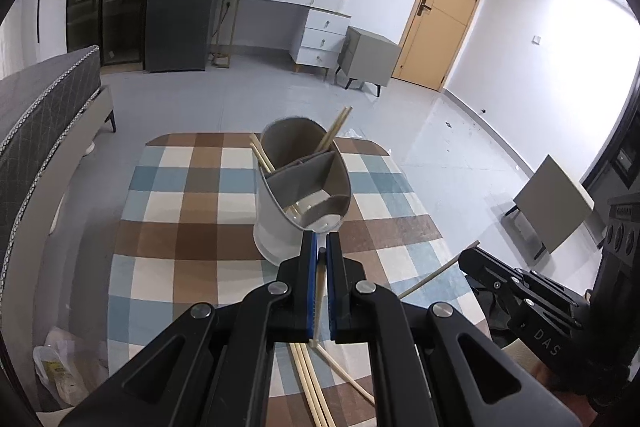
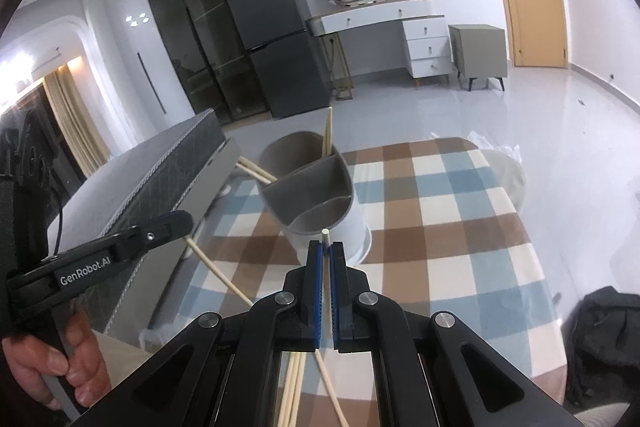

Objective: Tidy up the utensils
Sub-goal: 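Lift both held chopsticks and carry them over the utensil holder, then lower both chopsticks into the holder and open both tools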

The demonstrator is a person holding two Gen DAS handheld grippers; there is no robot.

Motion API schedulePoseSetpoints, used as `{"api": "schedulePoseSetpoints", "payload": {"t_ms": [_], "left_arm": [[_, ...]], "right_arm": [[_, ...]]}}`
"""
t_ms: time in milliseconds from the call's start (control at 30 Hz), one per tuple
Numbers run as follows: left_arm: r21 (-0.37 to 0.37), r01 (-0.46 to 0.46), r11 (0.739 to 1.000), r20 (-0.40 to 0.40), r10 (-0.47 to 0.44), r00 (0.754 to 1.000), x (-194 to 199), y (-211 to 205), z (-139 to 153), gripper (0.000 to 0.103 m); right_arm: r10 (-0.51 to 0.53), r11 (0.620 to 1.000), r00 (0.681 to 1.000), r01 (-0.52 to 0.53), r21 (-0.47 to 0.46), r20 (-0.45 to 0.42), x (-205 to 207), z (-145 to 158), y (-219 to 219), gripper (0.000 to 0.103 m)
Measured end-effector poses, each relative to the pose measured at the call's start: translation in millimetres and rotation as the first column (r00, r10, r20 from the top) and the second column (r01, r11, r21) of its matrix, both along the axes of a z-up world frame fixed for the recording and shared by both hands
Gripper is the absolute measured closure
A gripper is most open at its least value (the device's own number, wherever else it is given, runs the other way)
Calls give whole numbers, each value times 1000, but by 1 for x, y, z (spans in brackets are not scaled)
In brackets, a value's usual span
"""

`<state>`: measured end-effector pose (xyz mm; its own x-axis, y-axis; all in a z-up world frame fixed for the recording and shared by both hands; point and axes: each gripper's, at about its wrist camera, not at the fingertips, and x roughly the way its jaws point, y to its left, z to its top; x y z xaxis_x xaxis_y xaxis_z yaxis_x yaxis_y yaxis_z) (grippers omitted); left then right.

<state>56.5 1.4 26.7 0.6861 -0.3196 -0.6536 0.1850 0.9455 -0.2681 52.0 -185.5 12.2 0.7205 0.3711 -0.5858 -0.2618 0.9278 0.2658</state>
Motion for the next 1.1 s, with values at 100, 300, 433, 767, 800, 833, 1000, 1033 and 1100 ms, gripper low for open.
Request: {"api": "schedulePoseSetpoints", "payload": {"t_ms": [100, 300, 433, 767, 800, 833, 1000, 1033, 1100], "left_arm": [[12, -8, 1000, 10, 8, 1000, 2, 1, 11, 103], [2, -34, 999, 16, 34, 999, 9, 8, 39, 103], [25, -27, 999, 61, 26, 998, 14, 7, 65, 103], [41, -48, 998, 122, 43, 992, 56, 12, 111, 103], [32, -50, 998, 118, 46, 992, 62, 14, 113, 103], [29, -54, 998, 115, 50, 992, 66, 15, 113, 103], [25, -63, 998, 119, 59, 991, 89, 21, 115, 103], [24, -60, 998, 116, 57, 992, 92, 21, 113, 103], [32, -62, 998, 114, 58, 992, 101, 21, 110, 103]], "right_arm": [[-1, 1000, 1000, 1, 21, 2, 4, 7, -2, 100], [13, 999, 999, -14, 37, 41, 8, 32, -6, 100], [13, 998, 997, -17, 59, 71, 19, 55, -11, 100], [34, 996, 986, -47, 75, 161, 60, 116, -7, 100], [38, 996, 986, -51, 80, 163, 65, 120, -6, 100], [40, 995, 986, -54, 82, 164, 70, 122, -5, 100], [59, 994, 981, -75, 79, 186, 94, 135, 6, 100], [64, 994, 979, -80, 74, 191, 99, 137, 9, 100], [74, 994, 977, -88, 64, 200, 109, 140, 14, 100]]}}
